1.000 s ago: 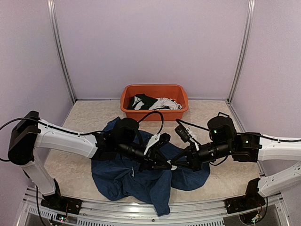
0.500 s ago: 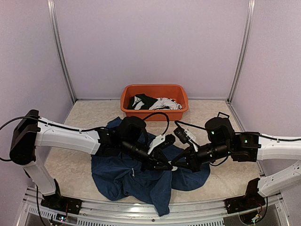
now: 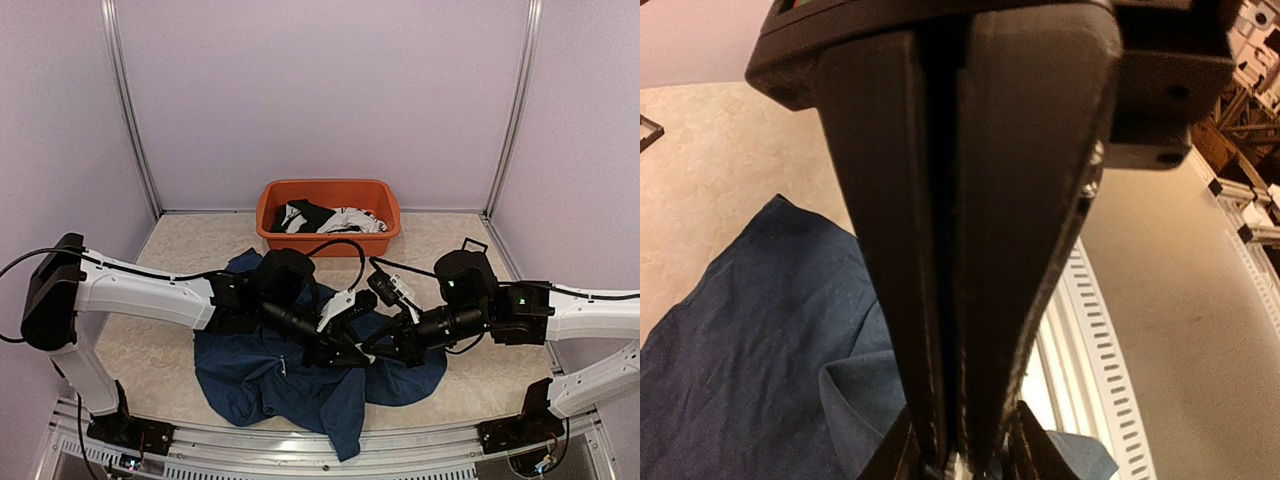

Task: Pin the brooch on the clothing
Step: Pin the brooch onto the flattened clothing.

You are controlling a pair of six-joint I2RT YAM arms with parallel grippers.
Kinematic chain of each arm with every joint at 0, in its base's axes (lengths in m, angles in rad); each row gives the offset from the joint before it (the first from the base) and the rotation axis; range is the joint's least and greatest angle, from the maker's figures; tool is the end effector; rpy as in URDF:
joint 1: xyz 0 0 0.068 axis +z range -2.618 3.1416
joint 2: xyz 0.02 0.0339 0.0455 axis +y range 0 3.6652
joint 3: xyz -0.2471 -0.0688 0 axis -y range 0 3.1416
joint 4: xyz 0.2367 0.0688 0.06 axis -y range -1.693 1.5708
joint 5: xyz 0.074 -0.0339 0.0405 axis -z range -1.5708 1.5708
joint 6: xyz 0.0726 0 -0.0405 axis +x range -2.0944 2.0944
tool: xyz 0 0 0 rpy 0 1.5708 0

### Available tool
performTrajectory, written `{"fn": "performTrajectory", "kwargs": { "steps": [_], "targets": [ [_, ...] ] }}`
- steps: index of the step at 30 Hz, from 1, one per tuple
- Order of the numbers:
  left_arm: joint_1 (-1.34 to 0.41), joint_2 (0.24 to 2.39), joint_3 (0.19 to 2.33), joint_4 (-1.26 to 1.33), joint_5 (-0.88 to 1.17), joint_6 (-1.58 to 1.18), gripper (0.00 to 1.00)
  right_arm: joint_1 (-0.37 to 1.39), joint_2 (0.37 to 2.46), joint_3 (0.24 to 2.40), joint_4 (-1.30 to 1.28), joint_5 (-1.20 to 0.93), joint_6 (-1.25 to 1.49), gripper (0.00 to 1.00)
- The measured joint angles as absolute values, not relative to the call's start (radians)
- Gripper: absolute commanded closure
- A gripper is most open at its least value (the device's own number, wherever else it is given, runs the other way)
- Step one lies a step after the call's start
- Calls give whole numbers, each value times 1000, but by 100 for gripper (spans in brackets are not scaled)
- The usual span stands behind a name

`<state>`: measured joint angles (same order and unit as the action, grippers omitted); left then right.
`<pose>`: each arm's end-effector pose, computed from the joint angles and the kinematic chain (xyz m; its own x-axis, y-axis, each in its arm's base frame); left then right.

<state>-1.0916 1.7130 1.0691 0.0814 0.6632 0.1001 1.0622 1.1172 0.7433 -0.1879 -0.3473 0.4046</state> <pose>0.1408 -0.3679 0.1940 -0.1508 0.4610 -0.8745 0.9593 -0.1456 -0.2421 0.1120 0.2517 0.2292 -0.6170 -0.3465 -0.7066 -0.7818 0.3728 0.4998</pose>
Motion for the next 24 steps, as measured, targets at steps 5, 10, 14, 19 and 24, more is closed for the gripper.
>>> {"fn": "performTrajectory", "kwargs": {
  "steps": [5,10,14,19,24],
  "targets": [
    [-1089,1697,1020,170,651,78,53,1065,1116,744,-154,-339,410,100],
    [-1047,1628,920,248,656,33,36,1065,1115,744,-155,-317,399,100],
    [-1003,1556,850,308,654,-29,23,1072,1119,744,-179,-276,363,100],
    [-953,1421,759,324,580,-130,3,1137,1196,791,-246,-167,280,100],
    [-914,1257,714,201,390,-247,1,1280,1336,883,-318,-17,150,85]
  ]
}}
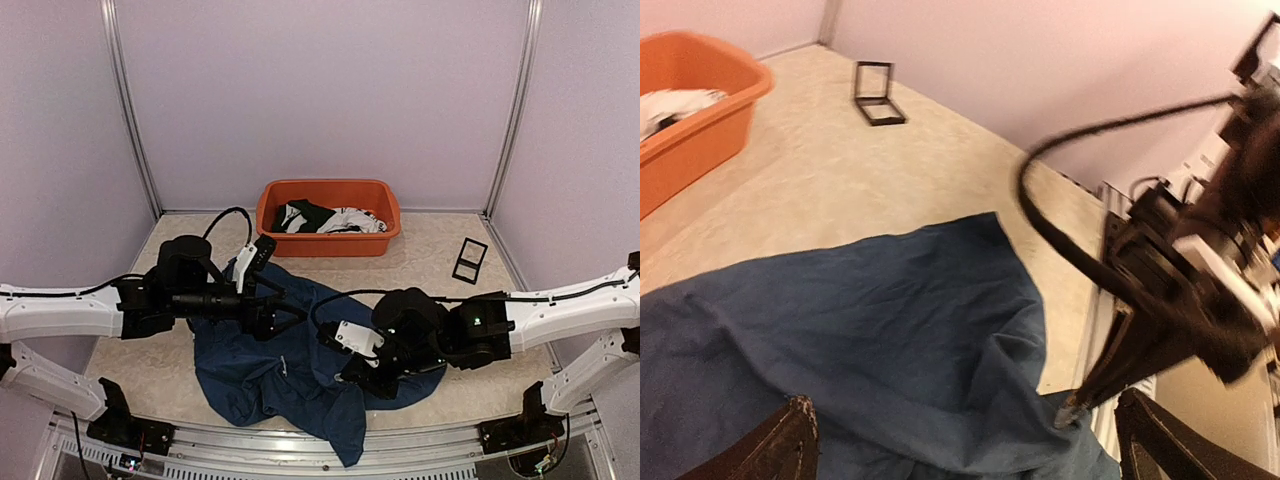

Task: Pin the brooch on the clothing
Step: Pin the brooch onto the flattened clothing, then flatten out the clothing with brooches at the center of the board.

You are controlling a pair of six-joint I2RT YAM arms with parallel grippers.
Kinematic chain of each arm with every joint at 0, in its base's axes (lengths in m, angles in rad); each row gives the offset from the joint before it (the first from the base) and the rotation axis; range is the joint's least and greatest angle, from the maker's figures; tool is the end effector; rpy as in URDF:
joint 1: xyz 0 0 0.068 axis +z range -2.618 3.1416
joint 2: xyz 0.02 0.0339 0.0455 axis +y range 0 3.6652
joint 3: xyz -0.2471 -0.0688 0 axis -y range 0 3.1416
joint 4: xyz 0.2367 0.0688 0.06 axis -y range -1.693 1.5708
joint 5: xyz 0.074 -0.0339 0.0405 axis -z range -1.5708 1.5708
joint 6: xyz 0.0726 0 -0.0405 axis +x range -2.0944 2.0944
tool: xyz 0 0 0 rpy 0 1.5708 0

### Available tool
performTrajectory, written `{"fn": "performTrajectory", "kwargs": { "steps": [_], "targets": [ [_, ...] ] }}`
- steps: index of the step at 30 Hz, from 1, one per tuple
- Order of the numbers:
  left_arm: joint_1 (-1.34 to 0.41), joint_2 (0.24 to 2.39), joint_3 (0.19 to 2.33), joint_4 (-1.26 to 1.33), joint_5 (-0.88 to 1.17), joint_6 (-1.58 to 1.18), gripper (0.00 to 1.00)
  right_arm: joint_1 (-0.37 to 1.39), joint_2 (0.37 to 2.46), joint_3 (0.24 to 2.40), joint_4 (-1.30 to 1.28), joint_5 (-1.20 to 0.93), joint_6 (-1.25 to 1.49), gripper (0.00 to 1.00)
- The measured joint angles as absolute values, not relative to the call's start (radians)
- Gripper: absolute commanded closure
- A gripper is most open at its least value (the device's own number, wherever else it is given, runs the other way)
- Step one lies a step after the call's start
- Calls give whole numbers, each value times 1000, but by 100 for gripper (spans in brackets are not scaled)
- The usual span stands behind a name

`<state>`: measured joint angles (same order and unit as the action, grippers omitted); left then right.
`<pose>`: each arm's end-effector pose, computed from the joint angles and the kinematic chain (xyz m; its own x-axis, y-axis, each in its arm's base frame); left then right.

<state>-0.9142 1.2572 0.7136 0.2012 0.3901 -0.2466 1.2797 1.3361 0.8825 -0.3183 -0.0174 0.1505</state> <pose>0.1676 -0.2627 0.2301 -0.4310 0.1893 -0.8823 0.8724 0.3373 -0.3538 0.0868 0.2941 0.2018 -0.3421 -0.6194 -0.7067 -0.9205 0.3721 0.1194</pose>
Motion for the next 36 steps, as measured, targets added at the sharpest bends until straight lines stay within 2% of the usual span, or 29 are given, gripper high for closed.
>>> {"fn": "performTrajectory", "kwargs": {
  "steps": [6,8,11,14,22,27,36],
  "targets": [
    [-817,1084,619,25,181,-396,1,1388,1495,980,-382,35,1,41],
    [-771,1053,573,-11,146,-442,1,1395,1515,993,-393,34,-7,31],
    [-709,1035,524,-52,111,-496,1,1386,1496,1004,-398,31,-17,25],
    [-666,1034,508,-88,89,-537,1,1346,1450,1005,-386,23,1,24],
    [-517,1092,508,-106,89,-579,1,916,1267,1006,-257,28,130,21],
    [-441,1183,508,-110,108,-594,1,797,1398,1018,-235,39,180,22],
    [-406,1332,509,-76,158,-643,1,637,1726,1019,-186,-109,249,27]
  ]
}}
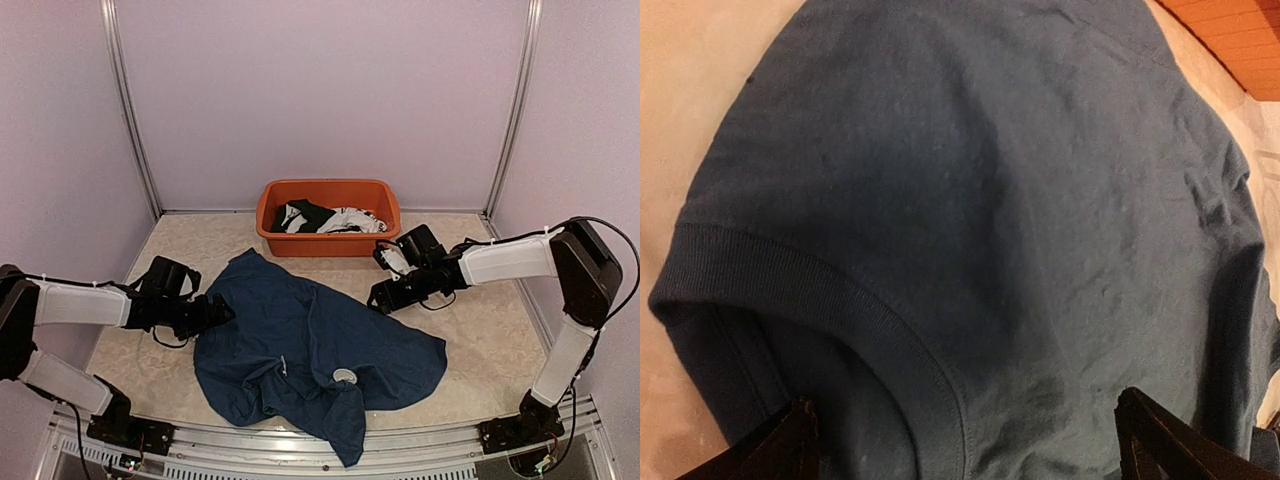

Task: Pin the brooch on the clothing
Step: Flatten out the clothing with brooches at the center of the board.

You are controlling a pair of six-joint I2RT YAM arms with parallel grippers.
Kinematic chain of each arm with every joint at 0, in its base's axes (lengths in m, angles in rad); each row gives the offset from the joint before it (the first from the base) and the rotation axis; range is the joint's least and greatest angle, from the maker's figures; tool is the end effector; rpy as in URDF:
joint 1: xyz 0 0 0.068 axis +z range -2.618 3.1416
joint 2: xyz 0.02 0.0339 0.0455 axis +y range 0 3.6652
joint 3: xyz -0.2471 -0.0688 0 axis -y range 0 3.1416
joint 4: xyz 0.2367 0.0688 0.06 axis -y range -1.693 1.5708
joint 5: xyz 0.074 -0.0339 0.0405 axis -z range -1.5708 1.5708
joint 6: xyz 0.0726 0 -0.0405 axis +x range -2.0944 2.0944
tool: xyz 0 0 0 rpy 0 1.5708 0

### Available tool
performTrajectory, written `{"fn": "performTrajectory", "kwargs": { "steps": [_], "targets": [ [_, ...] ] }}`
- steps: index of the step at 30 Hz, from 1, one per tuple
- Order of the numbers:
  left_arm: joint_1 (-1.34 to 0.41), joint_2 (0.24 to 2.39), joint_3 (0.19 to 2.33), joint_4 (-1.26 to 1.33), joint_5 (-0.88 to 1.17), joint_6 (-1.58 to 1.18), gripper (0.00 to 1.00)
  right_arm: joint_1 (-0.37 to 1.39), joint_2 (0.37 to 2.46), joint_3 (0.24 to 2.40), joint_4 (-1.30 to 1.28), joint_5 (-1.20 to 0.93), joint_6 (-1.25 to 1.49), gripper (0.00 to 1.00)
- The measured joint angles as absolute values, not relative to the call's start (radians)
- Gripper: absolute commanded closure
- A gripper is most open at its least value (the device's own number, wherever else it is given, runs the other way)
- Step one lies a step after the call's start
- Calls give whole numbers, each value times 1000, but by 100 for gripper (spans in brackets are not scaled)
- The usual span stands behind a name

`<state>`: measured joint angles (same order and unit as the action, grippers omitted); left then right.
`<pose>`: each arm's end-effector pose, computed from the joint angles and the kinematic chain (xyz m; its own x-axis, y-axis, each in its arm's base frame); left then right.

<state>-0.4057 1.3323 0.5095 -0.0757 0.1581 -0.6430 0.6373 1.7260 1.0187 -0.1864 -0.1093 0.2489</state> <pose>0.2319 -0.1121 0.1069 -0.8630 -0.2737 -0.4246 -0.0470 0.8803 -0.4720 0.2916 0.2257 0.1355 -0.7663 -0.2627 -0.5863 -0.4722 0.8491 0.2367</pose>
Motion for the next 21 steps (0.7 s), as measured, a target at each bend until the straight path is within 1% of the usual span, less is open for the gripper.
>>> {"fn": "performTrajectory", "kwargs": {
  "steps": [5,8,10,12,13,14,16,18,19,20,21],
  "targets": [
    [-375,1418,542,6,203,-662,1,637,1836,1020,-152,-208,256,33],
    [-366,1462,562,51,217,-673,2,637,1851,1021,-102,-275,270,35],
    [-364,1477,567,72,222,-677,5,637,1853,1009,-72,-316,280,36],
    [-363,1488,569,88,225,-679,8,638,1853,989,-36,-355,288,39],
    [-361,1492,569,94,226,-681,11,639,1853,982,-23,-372,291,43],
    [-358,1494,569,96,228,-682,15,639,1853,978,-14,-385,294,48],
    [-352,1496,567,96,229,-684,23,639,1861,976,-4,-406,297,63],
    [-337,1495,560,96,236,-690,27,639,1879,978,14,-422,302,76],
    [-329,1494,557,95,243,-691,28,639,1886,980,22,-427,299,87],
    [-321,1491,554,93,250,-693,30,639,1896,982,31,-430,304,100],
    [-311,1487,551,87,255,-692,33,639,1903,984,38,-429,308,100]
  ]
}}
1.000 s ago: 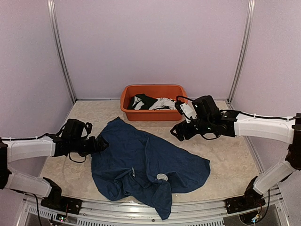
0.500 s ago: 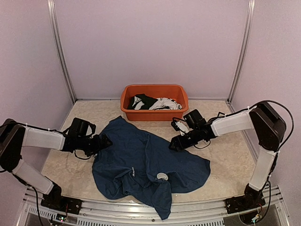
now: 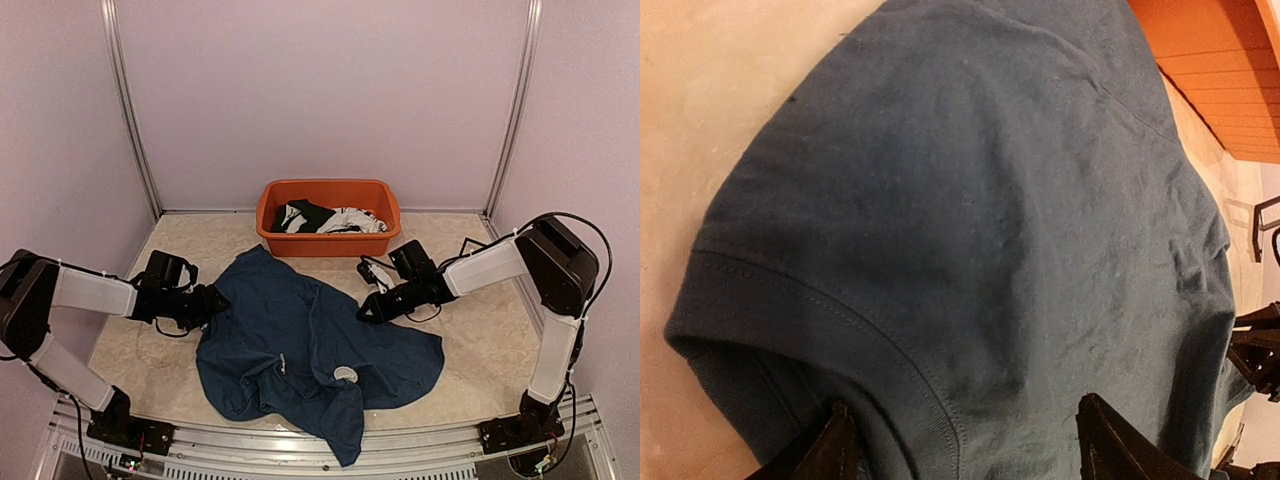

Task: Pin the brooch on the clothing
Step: Flatten out the clothing with brooches at the center of the board.

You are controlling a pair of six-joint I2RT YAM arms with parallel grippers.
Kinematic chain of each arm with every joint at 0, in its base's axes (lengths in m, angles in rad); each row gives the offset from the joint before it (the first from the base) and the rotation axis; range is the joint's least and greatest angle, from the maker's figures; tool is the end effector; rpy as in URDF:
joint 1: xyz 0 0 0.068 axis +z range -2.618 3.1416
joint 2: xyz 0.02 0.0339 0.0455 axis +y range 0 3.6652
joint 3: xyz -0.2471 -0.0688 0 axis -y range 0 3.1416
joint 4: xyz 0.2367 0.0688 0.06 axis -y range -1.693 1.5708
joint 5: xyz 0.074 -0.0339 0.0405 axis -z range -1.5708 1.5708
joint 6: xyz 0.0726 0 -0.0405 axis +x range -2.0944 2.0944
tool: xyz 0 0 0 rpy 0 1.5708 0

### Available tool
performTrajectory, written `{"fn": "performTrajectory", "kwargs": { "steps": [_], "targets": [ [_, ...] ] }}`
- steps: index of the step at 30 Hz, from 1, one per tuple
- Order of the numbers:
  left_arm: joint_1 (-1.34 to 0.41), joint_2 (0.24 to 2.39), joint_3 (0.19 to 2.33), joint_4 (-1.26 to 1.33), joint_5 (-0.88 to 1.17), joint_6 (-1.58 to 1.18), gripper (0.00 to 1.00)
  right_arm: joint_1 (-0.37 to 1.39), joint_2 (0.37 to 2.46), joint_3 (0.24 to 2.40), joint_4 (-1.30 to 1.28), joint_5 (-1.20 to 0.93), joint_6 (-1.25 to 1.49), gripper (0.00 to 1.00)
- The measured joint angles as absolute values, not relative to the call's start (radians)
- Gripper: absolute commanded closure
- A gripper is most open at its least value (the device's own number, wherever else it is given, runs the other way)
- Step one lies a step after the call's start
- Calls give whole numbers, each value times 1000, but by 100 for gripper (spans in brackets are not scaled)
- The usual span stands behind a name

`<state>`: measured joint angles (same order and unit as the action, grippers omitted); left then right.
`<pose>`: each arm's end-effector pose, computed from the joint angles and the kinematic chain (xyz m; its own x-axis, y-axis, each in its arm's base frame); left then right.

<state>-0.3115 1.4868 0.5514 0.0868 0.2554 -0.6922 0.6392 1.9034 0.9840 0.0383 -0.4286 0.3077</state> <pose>0.2641 -0.1043 0.0966 -0.8406 -0.3781 -0.3879 -0.1052 0.8164 -0.5678 0.2878 0.2515 0.0872 -0.8187 -0.2653 -0.5093 -0.5319 0.6847 0.4983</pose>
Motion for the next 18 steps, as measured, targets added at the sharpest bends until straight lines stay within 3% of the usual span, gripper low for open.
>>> {"fn": "performTrajectory", "kwargs": {
  "steps": [5,11,18],
  "targets": [
    [-284,1452,538,23,255,-689,52,640,1910,988,50,-362,315,100],
    [-260,1466,551,-46,266,-678,98,647,1827,1005,-77,-121,272,100],
    [-239,1606,667,-66,331,-660,100,647,1727,1129,-205,209,179,100]
  ]
}}
